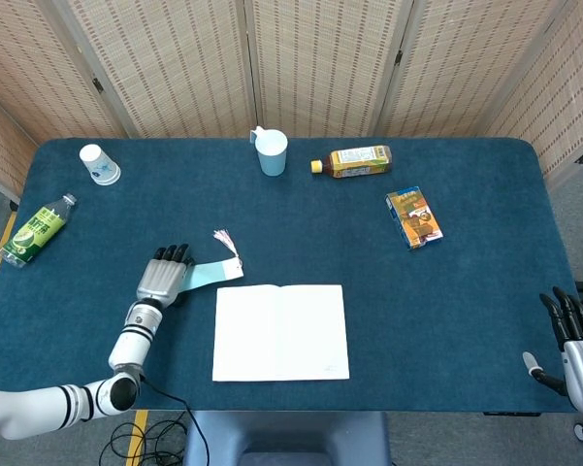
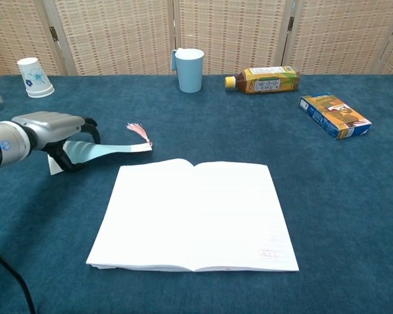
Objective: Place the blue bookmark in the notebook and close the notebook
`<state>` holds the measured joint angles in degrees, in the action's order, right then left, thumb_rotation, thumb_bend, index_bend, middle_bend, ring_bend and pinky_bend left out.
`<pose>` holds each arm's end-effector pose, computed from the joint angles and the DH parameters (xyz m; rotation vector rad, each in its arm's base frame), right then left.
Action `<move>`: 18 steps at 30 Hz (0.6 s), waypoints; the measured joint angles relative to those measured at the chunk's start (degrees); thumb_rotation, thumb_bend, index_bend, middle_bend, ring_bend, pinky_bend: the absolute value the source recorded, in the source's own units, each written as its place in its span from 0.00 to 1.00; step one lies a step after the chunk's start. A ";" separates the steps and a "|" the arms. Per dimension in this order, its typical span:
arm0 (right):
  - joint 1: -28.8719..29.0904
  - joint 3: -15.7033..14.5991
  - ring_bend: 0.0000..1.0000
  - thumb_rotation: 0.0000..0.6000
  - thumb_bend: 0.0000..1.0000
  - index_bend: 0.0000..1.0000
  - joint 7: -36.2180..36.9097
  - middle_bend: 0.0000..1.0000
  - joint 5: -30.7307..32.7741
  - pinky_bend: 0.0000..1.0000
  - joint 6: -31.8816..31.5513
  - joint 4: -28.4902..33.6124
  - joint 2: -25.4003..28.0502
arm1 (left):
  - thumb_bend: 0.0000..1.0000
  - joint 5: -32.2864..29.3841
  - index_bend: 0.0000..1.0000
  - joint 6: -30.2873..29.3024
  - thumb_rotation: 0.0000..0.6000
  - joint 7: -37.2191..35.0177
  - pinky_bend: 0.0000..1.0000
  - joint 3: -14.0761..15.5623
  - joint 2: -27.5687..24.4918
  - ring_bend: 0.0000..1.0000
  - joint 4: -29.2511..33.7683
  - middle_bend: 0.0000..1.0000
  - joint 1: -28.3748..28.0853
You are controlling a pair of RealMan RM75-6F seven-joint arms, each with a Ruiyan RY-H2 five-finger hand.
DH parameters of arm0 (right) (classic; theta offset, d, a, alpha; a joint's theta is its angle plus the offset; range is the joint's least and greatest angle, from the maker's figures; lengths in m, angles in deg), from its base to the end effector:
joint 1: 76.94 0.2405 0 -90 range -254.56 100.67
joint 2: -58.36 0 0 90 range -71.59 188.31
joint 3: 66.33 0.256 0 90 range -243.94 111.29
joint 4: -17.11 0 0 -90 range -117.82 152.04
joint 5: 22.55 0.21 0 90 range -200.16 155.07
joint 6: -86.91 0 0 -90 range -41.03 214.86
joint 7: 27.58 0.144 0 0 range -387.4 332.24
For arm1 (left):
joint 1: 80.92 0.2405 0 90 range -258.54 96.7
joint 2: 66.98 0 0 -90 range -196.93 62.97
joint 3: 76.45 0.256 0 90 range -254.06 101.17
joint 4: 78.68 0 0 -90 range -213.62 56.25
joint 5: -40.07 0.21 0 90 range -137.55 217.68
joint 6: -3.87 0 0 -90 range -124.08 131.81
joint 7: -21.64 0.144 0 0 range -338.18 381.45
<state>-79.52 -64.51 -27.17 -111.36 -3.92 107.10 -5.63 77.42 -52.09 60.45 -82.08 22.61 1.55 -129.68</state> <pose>-0.3284 -0.1358 0.1714 1.3211 -0.8725 0.8567 -0.1900 0.3662 -0.0185 -1.7758 -0.9167 -0.5022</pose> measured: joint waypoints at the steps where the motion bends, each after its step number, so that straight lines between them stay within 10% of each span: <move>1: -0.03 0.00 0.00 1.00 0.21 0.00 -0.04 0.03 0.00 0.00 -0.06 0.03 0.04 | 0.40 0.60 0.27 -0.04 1.00 -0.38 0.11 -0.05 -0.21 0.00 0.25 0.05 0.10; 18: -0.18 0.00 0.00 1.00 0.21 0.00 -0.57 0.03 -0.11 0.00 -0.39 0.60 0.32 | 0.40 13.99 0.27 1.02 1.00 -9.49 0.11 -1.27 -5.82 0.00 9.01 0.05 1.20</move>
<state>-79.70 -64.51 -27.74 -111.47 -4.31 107.70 -5.31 91.41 -51.07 50.96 -83.35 16.79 10.56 -128.48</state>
